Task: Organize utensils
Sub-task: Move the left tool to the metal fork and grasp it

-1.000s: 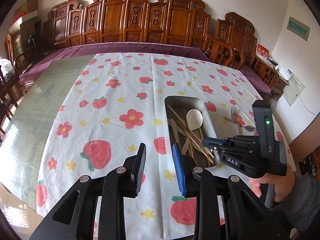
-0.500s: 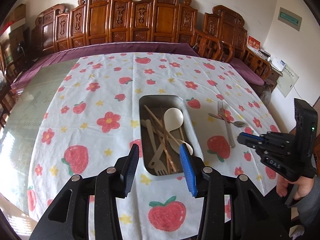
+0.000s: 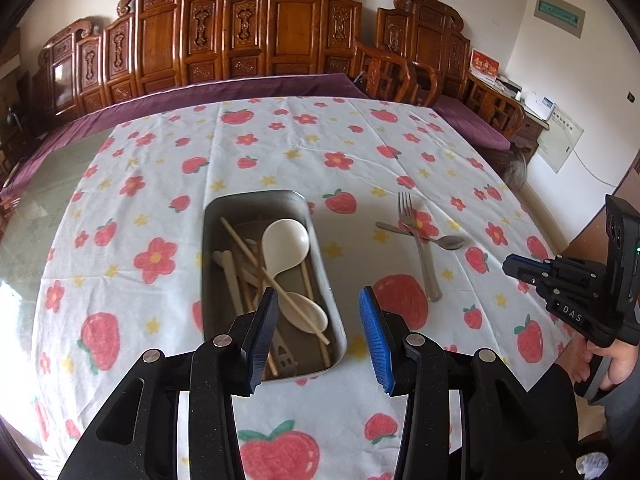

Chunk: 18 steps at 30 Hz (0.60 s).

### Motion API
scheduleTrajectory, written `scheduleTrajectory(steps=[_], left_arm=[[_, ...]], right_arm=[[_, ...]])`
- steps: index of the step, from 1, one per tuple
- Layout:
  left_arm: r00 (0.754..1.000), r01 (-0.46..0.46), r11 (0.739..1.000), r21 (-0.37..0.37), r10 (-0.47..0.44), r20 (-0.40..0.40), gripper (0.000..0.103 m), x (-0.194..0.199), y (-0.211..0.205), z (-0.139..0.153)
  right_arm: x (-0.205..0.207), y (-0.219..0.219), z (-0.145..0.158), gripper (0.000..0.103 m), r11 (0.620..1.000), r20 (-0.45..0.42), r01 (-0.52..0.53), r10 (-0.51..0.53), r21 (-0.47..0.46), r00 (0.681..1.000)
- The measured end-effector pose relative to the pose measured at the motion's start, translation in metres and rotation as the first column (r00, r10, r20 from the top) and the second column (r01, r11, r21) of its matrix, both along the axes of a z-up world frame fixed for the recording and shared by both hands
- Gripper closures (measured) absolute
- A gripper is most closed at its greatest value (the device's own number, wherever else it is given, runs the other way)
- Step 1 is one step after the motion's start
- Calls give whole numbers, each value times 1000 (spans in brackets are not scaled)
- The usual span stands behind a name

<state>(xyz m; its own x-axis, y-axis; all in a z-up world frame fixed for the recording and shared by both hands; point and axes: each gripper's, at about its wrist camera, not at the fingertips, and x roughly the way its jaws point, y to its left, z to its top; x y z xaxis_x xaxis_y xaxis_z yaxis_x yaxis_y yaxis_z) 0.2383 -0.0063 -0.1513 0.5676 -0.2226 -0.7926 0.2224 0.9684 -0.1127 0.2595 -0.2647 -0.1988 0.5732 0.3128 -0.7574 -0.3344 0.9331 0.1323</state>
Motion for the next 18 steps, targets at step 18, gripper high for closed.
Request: scheduleTrajectory(steps=[18], left_arm=[[987, 129, 991, 24, -126, -103, 63, 74, -114, -66]], right_arm=[[25, -65, -44, 80, 997, -52, 81, -82, -8, 995]])
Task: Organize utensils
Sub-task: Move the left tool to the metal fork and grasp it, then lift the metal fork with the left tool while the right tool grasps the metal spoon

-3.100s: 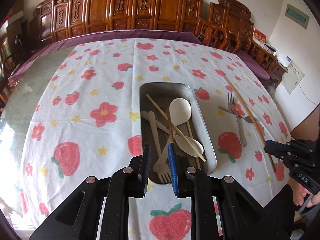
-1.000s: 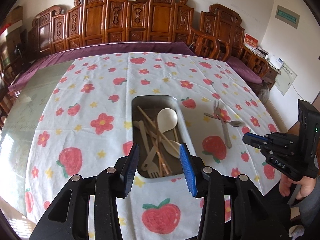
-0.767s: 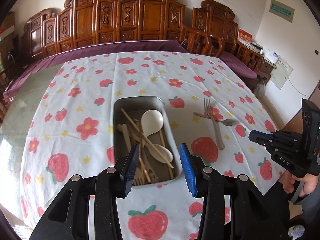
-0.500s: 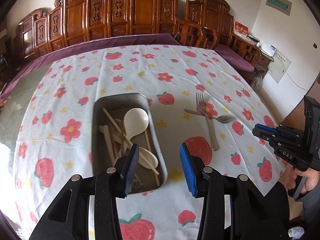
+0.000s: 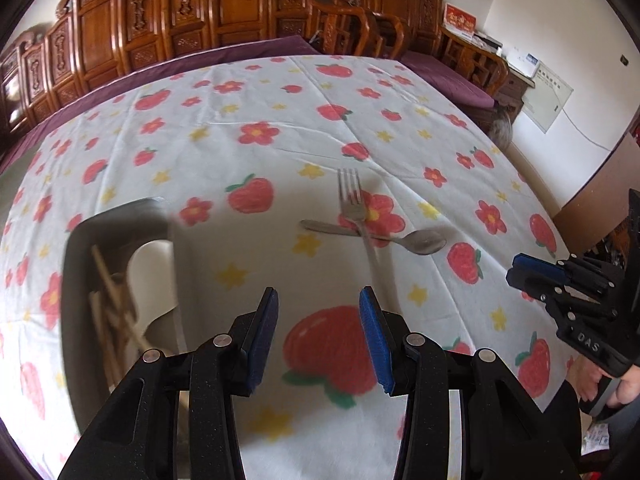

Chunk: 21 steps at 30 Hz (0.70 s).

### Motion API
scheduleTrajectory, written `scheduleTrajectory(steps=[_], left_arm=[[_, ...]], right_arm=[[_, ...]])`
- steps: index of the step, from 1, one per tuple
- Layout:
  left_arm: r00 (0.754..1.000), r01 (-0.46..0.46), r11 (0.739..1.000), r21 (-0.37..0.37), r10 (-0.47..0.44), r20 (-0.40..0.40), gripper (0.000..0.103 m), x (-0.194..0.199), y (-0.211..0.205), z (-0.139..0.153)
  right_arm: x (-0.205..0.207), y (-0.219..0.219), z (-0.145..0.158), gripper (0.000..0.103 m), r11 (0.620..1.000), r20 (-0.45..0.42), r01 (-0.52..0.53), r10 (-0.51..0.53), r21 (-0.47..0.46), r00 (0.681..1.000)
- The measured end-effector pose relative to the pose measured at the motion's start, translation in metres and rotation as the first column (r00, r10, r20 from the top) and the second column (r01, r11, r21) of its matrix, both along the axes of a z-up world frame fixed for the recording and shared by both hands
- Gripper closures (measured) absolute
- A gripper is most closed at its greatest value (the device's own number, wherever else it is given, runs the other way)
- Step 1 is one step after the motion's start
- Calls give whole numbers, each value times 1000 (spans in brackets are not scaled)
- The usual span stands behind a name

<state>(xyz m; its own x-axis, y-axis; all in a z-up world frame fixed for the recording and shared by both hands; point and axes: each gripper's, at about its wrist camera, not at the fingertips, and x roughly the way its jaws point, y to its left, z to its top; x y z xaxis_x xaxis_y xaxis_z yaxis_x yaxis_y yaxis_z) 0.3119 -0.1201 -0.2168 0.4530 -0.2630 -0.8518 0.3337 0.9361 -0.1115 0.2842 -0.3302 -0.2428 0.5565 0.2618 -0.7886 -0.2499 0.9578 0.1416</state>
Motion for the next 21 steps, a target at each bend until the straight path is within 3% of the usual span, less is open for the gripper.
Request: scheduleTrajectory(steps=[6, 14, 16, 18, 21], left_arm=[[999, 41, 999, -3, -41, -30, 63, 27, -39, -24], [994, 51, 998, 27, -48, -99, 82, 61, -67, -57], [995, 49, 998, 37, -46, -84, 85, 63, -69, -57], [995, 46, 998, 36, -43, -85, 94, 65, -69, -58], [995, 57, 998, 35, -54, -86, 95, 63, -69, -58]], right_arm=[[0, -10, -10, 79, 1000, -18, 3, -3, 6, 1000], [-2, -17, -22, 79, 1000, -46, 5, -5, 14, 999], [-3, -16, -23, 79, 1000, -48, 5, -4, 18, 999], [-1, -15, -24, 79, 1000, -50, 3, -2, 19, 999], [3, -12, -23, 79, 1000, -44, -5, 5, 17, 999]])
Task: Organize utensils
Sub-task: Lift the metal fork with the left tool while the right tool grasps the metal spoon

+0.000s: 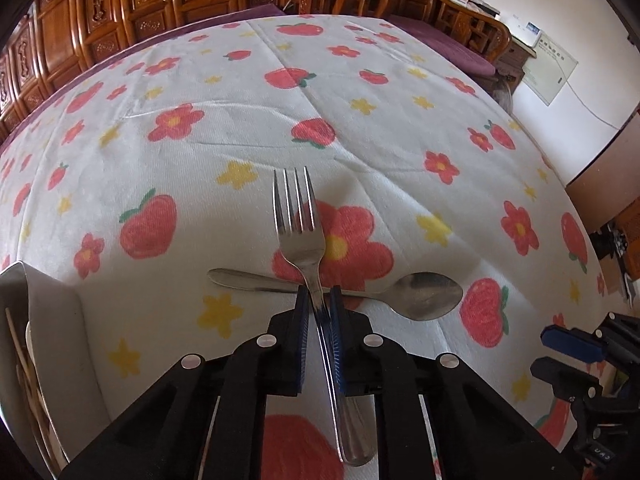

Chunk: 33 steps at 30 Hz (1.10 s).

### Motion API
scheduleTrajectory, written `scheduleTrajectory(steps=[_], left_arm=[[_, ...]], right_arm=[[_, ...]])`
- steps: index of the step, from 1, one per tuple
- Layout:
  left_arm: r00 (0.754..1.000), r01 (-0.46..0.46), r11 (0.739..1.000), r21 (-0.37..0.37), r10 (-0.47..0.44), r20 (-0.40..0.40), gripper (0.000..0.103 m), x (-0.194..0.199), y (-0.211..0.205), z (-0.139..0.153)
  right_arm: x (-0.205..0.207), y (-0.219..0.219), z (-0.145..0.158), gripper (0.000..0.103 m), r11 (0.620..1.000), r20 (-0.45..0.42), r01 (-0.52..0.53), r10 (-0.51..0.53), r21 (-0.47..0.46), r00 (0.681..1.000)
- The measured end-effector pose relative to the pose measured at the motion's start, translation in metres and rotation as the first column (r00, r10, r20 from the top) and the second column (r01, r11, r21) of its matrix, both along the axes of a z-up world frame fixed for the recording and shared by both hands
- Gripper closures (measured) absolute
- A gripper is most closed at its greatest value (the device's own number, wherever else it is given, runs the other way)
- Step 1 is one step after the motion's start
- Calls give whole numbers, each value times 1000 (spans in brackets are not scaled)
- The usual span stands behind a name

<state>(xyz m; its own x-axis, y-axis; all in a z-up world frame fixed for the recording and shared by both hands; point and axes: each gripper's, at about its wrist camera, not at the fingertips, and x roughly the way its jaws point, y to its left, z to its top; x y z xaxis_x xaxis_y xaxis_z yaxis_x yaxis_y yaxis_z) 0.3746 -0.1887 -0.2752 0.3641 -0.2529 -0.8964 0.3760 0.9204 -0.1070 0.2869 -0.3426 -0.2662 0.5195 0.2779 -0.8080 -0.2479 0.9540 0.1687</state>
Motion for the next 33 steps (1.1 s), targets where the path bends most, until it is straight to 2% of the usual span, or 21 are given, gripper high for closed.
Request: scheduleTrajectory(steps=[4, 11, 15, 24, 33], left_arm=[[1000, -6, 1000, 2, 6, 24, 97, -8, 9, 7], [998, -35, 998, -45, 37, 52, 97, -28, 38, 30], [996, -39, 997, -70, 44, 78, 97, -40, 49, 48], [990, -41, 995, -87, 52, 131, 97, -65, 73, 78], [984, -51, 995, -83, 65, 165, 97, -79, 90, 93]], right_arm=[[9, 5, 3, 79, 1000, 12, -13, 13, -7, 1000], [40, 17, 6, 79, 999, 24, -38, 38, -2, 999], [62, 32, 8, 74, 997, 34, -67, 68, -28, 997], [96, 46, -21, 74, 997, -98, -61, 57, -39, 994], [87, 51, -26, 75, 999, -116, -32, 27, -36, 993]])
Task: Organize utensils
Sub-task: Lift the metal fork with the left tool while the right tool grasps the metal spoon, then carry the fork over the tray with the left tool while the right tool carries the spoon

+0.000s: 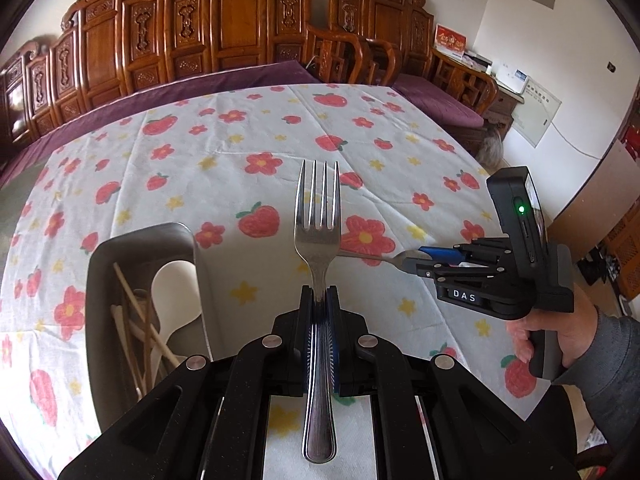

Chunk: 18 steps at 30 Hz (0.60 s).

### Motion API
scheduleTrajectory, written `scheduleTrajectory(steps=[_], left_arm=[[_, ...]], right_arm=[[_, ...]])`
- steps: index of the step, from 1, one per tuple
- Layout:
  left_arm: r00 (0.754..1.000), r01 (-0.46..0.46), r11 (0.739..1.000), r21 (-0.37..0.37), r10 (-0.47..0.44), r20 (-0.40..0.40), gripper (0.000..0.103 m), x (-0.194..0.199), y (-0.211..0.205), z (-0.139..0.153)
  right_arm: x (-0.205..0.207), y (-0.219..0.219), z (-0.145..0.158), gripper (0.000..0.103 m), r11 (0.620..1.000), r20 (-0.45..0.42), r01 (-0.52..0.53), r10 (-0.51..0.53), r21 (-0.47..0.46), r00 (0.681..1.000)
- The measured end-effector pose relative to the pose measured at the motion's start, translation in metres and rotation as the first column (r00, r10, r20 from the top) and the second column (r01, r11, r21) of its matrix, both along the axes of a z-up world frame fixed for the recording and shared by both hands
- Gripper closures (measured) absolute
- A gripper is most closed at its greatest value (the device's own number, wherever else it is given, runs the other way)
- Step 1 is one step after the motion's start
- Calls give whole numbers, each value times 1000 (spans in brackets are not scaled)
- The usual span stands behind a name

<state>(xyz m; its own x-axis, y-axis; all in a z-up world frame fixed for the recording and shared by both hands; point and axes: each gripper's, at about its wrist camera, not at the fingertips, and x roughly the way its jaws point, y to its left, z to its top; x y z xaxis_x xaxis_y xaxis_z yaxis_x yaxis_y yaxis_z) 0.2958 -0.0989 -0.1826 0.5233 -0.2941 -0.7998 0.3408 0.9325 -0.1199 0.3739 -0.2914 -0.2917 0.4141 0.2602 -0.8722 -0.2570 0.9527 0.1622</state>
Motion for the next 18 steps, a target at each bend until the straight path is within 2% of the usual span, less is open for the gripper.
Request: scheduleTrajectory(steps=[2, 7, 10, 18], left_arm=[[1000, -4, 1000, 2, 4, 6, 97, -4, 4, 3], [1000, -20, 1000, 10, 20, 20, 97, -10, 14, 10], [999, -37, 999, 13, 37, 30, 97, -14, 23, 16], [995, -82, 996, 22, 81, 50, 97, -19, 55, 27]], right_arm=[[-2, 0, 0, 88, 1000, -4, 17, -17, 10, 1000], [-6, -3, 7, 98, 997, -5, 58, -58, 48, 998], [-13, -2, 16, 101, 996, 20, 75, -76, 49, 997], [-35, 2, 49, 101, 996, 110, 86, -89, 34, 990]])
